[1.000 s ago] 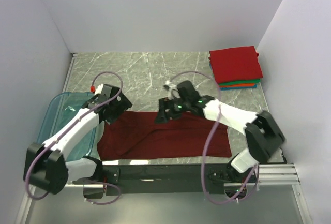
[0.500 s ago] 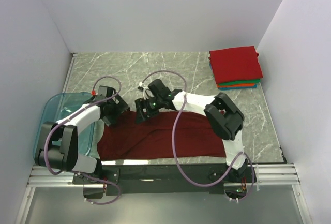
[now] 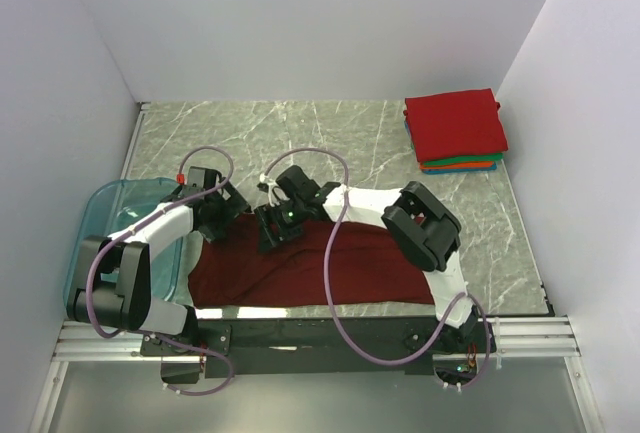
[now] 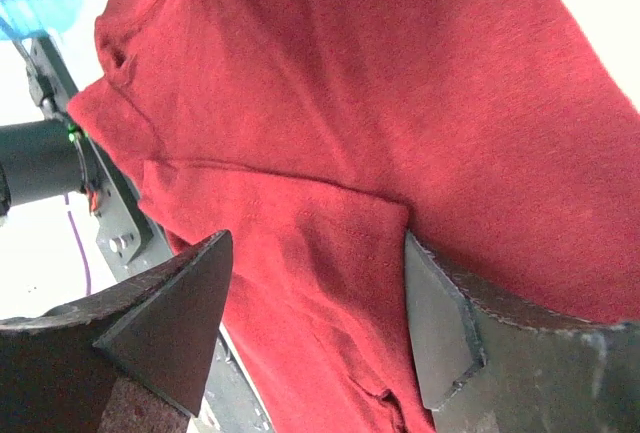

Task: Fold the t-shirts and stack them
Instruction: Fold the tshirt

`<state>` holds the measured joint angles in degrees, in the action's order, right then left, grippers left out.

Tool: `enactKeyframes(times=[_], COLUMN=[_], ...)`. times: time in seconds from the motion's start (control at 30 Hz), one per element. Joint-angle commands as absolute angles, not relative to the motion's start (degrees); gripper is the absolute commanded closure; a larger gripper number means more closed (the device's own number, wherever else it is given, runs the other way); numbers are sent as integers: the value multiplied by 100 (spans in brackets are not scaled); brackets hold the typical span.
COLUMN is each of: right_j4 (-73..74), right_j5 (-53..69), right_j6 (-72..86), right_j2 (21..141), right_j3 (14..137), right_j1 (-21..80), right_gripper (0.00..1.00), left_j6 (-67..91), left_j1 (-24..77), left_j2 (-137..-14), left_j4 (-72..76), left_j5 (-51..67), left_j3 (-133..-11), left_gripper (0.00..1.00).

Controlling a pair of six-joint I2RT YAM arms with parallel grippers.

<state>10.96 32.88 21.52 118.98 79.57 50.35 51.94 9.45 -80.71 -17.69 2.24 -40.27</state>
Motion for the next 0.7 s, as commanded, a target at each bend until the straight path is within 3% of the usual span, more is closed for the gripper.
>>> enactKeyframes(times=[0.0, 0.37, 0.67], right_j4=[949, 993, 809], right_j5=[3410, 3278, 3472], right_j6=[2039, 1934, 1793], right_j2=[11514, 11189, 10407], right_j3=[7656, 7216, 6111], right_j1=[5203, 5335, 5537], right_gripper=[27, 48, 48], left_j6=[5115, 5133, 5106], left_j1=[923, 923, 923], left_j2=[-8200, -8051, -8033], left_j4=[-1819, -1977, -2101], left_j5=[141, 18, 18], left_j3=[-3788, -3832, -3885], left_gripper=[1, 1, 0])
